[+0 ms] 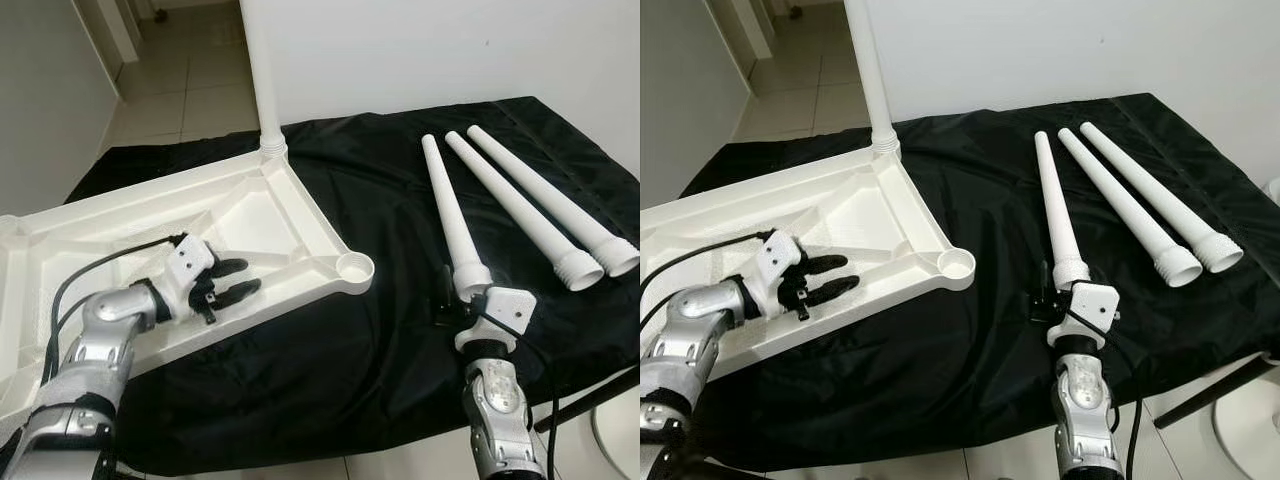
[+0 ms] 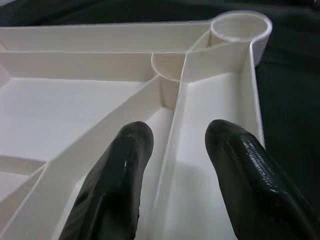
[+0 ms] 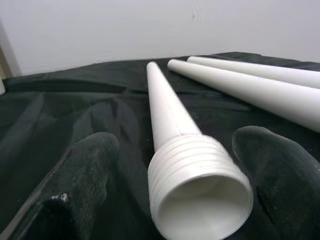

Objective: Building children table

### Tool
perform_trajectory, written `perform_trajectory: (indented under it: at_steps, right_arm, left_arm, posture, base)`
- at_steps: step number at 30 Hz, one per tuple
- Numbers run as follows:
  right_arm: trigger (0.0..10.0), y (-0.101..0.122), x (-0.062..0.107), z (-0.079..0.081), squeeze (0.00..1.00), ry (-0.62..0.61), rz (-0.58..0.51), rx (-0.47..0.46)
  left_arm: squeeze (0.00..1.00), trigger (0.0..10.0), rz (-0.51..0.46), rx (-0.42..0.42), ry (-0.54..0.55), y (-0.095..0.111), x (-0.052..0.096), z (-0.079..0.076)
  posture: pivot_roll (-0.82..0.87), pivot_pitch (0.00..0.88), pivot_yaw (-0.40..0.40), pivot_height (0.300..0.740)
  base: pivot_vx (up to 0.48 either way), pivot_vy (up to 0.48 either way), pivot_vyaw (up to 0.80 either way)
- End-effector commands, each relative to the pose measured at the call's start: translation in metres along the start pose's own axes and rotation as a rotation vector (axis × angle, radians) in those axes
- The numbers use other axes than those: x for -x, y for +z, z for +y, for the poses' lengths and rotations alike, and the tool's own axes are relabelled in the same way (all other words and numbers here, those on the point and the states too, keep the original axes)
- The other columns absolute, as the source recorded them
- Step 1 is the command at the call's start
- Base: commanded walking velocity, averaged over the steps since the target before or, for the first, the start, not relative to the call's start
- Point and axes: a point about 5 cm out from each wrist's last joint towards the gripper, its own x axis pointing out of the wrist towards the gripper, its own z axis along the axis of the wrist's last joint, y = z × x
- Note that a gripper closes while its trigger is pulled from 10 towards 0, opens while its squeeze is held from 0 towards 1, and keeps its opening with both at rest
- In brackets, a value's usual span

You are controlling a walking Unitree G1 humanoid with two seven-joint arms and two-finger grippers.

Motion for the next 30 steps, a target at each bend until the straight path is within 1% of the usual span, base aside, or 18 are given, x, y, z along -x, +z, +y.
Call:
perform_trajectory:
  at_steps: [1,2,4,5,6,7,10,12,13,14,15,17,18,21,24,25,27,30]
  right_arm:
    - [10.0,0.002,0.002,-0.002,0.00,-0.025,-0.014,-0.022]
    - [10.0,0.004,0.001,-0.003,0.00,-0.042,-0.026,-0.034]
    - [10.0,0.004,0.001,-0.003,0.00,-0.042,-0.026,-0.034]
    - [10.0,0.007,-0.001,-0.003,0.00,-0.049,-0.037,-0.039]
    - [10.0,0.010,-0.003,-0.001,0.00,-0.050,-0.055,-0.045]
    - [10.0,0.014,-0.006,0.001,0.00,-0.047,-0.070,-0.051]
    - [10.0,0.019,-0.010,0.004,0.00,-0.044,-0.092,-0.056]
    - [10.0,0.021,-0.011,0.005,0.00,-0.043,-0.099,-0.057]
    - [10.0,0.024,-0.014,0.008,0.00,-0.038,-0.109,-0.059]
    - [10.0,0.029,-0.018,0.010,0.00,-0.034,-0.121,-0.062]
    - [10.0,0.029,-0.018,0.010,0.00,-0.034,-0.121,-0.062]
    - [10.0,0.036,-0.023,0.013,0.00,-0.033,-0.133,-0.069]
    - [10.0,0.036,-0.023,0.013,0.00,-0.033,-0.133,-0.069]
    - [10.0,0.040,-0.027,0.015,0.00,-0.035,-0.131,-0.061]
    - [10.0,0.042,-0.031,0.016,0.00,-0.033,-0.109,-0.039]
    - [10.0,0.042,-0.031,0.016,0.00,-0.033,-0.109,-0.039]
    - [10.0,0.044,-0.032,0.015,0.00,-0.038,-0.103,-0.014]
    - [10.0,0.045,-0.035,0.017,0.00,-0.044,-0.098,0.012]
  left_arm:
    - [0.00,10.0,-0.012,0.042,0.059,0.001,0.003,0.001]
    - [0.00,10.0,-0.038,0.098,0.084,0.002,0.002,-0.005]
    - [0.00,10.0,-0.038,0.098,0.084,0.002,0.002,-0.005]
    - [0.00,10.0,-0.072,0.140,0.114,0.004,0.001,-0.012]
    - [0.00,10.0,-0.119,0.211,0.130,0.010,-0.004,-0.020]
    - [0.00,10.0,-0.165,0.231,0.154,0.017,-0.008,-0.028]
    - [0.00,10.0,-0.222,0.249,0.178,0.026,-0.014,-0.037]
    - [0.00,10.0,-0.236,0.252,0.184,0.029,-0.015,-0.038]
    - [0.00,10.0,-0.265,0.274,0.196,0.034,-0.018,-0.041]
    - [0.00,10.0,-0.301,0.296,0.231,0.040,-0.021,-0.044]
    - [0.00,10.0,-0.301,0.296,0.231,0.040,-0.021,-0.044]
    - [0.00,10.0,-0.353,0.318,0.294,0.048,-0.024,-0.046]
    - [0.00,10.0,-0.353,0.318,0.294,0.048,-0.024,-0.046]
    - [0.00,10.0,-0.383,0.358,0.376,0.053,-0.026,-0.044]
    - [0.00,10.0,-0.394,0.385,0.457,0.065,-0.033,-0.050]
    - [0.00,10.0,-0.394,0.385,0.457,0.065,-0.033,-0.050]
    - [0.00,10.0,-0.382,0.370,0.510,0.069,-0.038,-0.051]
    - [0.00,10.0,-0.347,0.390,0.569,0.069,-0.046,-0.048]
  posture:
    - [-0.04,0.064,0.110,0.740]
    - [-0.04,0.062,0.106,0.740]
    - [-0.04,0.062,0.106,0.740]
    - [-0.03,0.061,0.099,0.740]
    - [-0.02,0.059,0.089,0.740]
    - [-0.01,0.057,0.080,0.740]
    - [-0.01,0.057,0.066,0.740]
    - [-0.01,0.058,0.056,0.740]
    - [0.00,0.060,0.040,0.740]
    - [0.00,0.059,0.026,0.740]
    - [0.00,0.059,0.026,0.740]
    - [0.00,0.061,0.011,0.740]
    - [0.00,0.061,0.011,0.740]
    - [0.00,0.061,-0.015,0.740]
    - [-0.01,0.068,-0.040,0.740]
    - [-0.01,0.068,-0.040,0.740]
    - [-0.01,0.068,-0.040,0.740]
    - [-0.01,0.072,-0.050,0.740]
  base:
    - [0.000,0.000,0.00]
    - [0.000,0.000,0.00]
    - [0.000,0.000,0.00]
    - [0.000,0.000,0.00]
    - [0.000,0.000,0.00]
    - [0.000,0.000,0.00]
    - [0.000,0.000,0.00]
    - [0.000,0.000,0.00]
    - [0.000,0.000,0.00]
    - [0.000,0.000,0.00]
    - [0.000,0.000,0.00]
    - [0.000,0.000,0.00]
    - [0.000,0.000,0.00]
    - [0.000,0.000,0.00]
    - [0.000,0.000,0.00]
    - [0.000,0.000,0.00]
    - [0.000,0.000,0.00]
    - [0.000,0.000,0.00]
